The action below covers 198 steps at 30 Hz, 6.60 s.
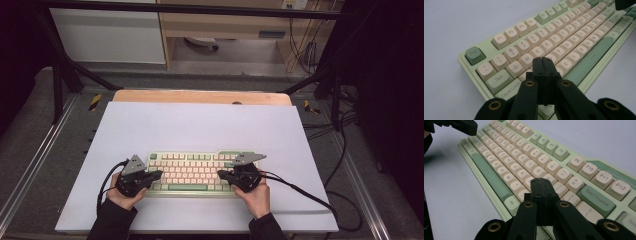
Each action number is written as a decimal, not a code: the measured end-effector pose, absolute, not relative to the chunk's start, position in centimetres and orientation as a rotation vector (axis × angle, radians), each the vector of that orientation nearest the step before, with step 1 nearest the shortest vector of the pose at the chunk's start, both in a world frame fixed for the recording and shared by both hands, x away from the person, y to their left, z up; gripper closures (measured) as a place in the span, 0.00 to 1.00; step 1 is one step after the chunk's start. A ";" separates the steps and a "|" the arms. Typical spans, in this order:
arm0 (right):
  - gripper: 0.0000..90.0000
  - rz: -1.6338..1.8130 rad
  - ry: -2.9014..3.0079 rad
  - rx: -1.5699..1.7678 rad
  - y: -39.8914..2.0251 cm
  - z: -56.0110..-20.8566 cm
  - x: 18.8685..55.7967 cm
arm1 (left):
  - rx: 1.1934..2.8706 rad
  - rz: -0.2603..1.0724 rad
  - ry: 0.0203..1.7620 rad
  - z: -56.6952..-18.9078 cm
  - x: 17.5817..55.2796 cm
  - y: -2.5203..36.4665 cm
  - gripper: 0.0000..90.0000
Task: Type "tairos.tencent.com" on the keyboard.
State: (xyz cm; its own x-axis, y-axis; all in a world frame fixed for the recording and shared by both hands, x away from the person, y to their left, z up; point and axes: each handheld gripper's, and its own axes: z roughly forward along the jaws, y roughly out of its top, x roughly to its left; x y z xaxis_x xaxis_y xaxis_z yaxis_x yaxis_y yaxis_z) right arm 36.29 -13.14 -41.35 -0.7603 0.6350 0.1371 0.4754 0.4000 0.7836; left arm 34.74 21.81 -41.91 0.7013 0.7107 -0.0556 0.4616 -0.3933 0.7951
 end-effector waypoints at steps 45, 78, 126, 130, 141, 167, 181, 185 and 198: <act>1.00 1.287 2.484 0.997 -13.2 -41.4 36.3 | 2.097 0.363 0.854 -41.4 37.4 15.7 1.00; 1.00 1.295 2.483 0.996 -13.2 -41.4 36.3 | 2.144 0.372 0.851 -43.0 38.3 14.6 1.00; 1.00 1.292 2.489 0.993 -13.2 -41.4 36.2 | 2.094 0.389 0.928 -42.4 37.8 18.5 1.00; 1.00 1.289 2.491 0.995 -13.2 -41.4 36.2 | 2.101 0.391 0.932 -42.6 37.9 18.5 1.00; 1.00 1.289 2.492 0.995 -13.2 -41.4 36.2 | 2.108 0.390 0.923 -42.9 37.9 18.2 1.00; 1.00 1.331 2.504 0.974 -12.6 -41.4 36.0 | 2.075 0.378 0.902 -41.7 36.4 19.9 1.00; 1.00 1.326 2.546 0.946 -10.6 -41.6 35.9 | 2.065 0.386 0.922 -41.8 35.3 21.8 1.00; 1.00 1.317 2.560 0.933 -9.9 -41.7 36.0 | 2.064 0.385 0.928 -41.9 35.2 22.2 1.00; 1.00 1.312 2.578 0.906 -7.5 -41.7 36.3 | 2.062 0.377 0.936 -42.1 35.3 22.5 1.00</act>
